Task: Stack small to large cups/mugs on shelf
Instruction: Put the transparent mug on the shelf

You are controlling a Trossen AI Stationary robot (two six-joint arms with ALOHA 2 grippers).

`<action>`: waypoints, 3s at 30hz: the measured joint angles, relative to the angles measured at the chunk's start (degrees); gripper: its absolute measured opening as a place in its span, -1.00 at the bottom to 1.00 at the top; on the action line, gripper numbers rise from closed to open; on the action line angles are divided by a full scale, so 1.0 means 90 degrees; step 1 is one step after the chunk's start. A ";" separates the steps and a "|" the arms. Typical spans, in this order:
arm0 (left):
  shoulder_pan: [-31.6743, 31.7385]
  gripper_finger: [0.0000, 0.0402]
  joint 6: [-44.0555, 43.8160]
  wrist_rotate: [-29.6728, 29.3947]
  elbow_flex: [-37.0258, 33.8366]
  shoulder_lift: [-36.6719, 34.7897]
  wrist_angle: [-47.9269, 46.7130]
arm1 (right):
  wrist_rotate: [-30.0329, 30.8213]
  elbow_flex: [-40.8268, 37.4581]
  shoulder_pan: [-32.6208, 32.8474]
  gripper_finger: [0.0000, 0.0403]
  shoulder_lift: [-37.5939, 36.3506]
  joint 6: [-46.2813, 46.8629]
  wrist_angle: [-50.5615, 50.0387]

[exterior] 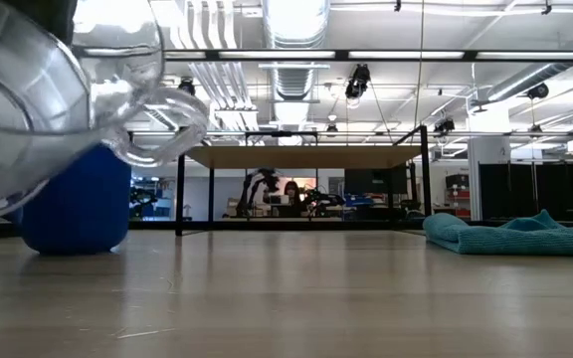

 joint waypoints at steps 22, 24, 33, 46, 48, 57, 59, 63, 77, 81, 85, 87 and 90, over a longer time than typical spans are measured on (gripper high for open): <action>0.0321 -1.00 0.1677 -0.1460 -0.1461 -0.1572 0.2887 | 0.0198 0.1390 -0.0045 -0.54 -0.0341 -0.0961 -0.2245; 0.0388 -1.00 0.1681 -0.1504 -0.1631 -0.1820 0.2858 | 0.0223 0.1390 -0.0049 -0.52 -0.0304 -0.1202 -0.2237; 0.0781 -1.00 0.2039 -0.1667 -0.1867 -0.2683 0.2926 | 0.1599 0.1373 -0.0215 -0.19 -0.0040 -0.1417 -0.2259; 0.1076 -1.00 0.2340 -0.1650 -0.1868 -0.2846 0.2906 | 0.1740 0.1400 -0.0244 -0.15 -0.0069 -0.1858 -0.2128; 0.1095 -1.00 0.2333 -0.1627 -0.1868 -0.2853 0.2913 | 0.1739 0.1400 -0.0243 -0.15 -0.0069 -0.2075 -0.2129; 0.1189 -1.00 0.2328 -0.1612 -0.1868 -0.2863 0.2916 | 0.1732 0.1400 -0.0242 -0.15 -0.0105 -0.2076 -0.2129; 0.1256 -1.00 0.2328 -0.1608 -0.1868 -0.2863 0.2916 | 0.1724 0.1400 -0.0242 -0.15 -0.0105 -0.2071 -0.2127; 0.1384 -1.00 0.2302 -0.1605 -0.1868 -0.2863 0.2916 | 0.1722 0.1400 -0.0236 -0.15 -0.0105 -0.2083 -0.2107; 0.1501 -1.00 0.2292 -0.1459 -0.1828 -0.2858 0.2928 | 0.1722 0.1403 -0.0226 -0.15 -0.0059 -0.2441 -0.1774; 0.1502 -1.00 0.2322 -0.1440 -0.1824 -0.2858 0.2928 | 0.1721 0.1403 -0.0226 -0.15 -0.0059 -0.2438 -0.1664; 0.1506 -1.00 0.2340 -0.1438 -0.1824 -0.2863 0.2930 | 0.1722 0.1383 -0.0226 -0.15 -0.0057 -0.2455 -0.1619; 0.1506 -1.00 0.2342 -0.1435 -0.1824 -0.2864 0.2943 | 0.1719 0.1335 -0.0226 -0.15 -0.0059 -0.2450 -0.1619; 0.1506 -1.00 0.2521 -0.1422 -0.1824 -0.2863 0.3112 | 0.1719 0.1252 -0.0226 -0.15 -0.0059 -0.2435 -0.1614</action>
